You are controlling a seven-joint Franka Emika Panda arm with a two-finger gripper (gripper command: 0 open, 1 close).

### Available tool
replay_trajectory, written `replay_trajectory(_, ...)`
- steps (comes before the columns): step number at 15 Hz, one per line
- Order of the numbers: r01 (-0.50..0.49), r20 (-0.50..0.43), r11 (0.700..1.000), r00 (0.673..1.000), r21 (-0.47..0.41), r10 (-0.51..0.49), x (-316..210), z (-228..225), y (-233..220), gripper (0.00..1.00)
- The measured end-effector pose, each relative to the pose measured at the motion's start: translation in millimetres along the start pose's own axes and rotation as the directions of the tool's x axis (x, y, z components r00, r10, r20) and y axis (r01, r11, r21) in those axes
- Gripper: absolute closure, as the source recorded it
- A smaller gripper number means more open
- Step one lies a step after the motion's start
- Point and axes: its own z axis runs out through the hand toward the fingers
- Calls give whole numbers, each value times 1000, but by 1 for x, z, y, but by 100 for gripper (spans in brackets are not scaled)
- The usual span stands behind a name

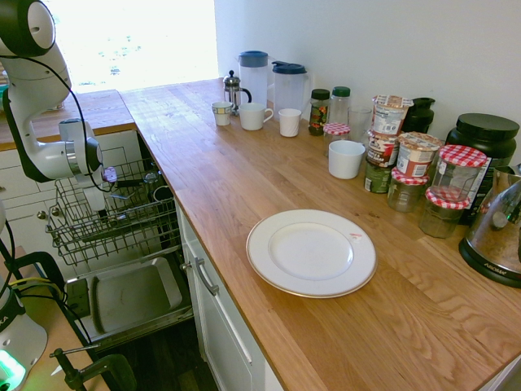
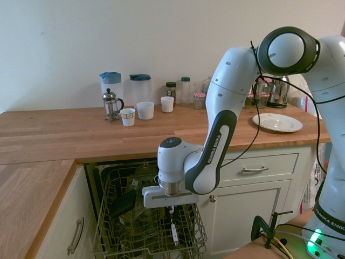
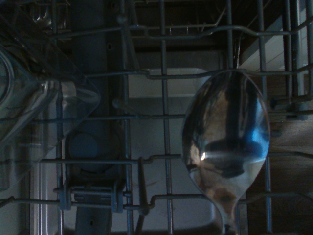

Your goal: Put the spoon in the dishwasher

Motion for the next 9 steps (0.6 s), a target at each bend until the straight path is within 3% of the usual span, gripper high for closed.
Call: replay_trajectory(9, 1, -4, 1000, 1000, 2, -1, 2, 1, -4, 0)
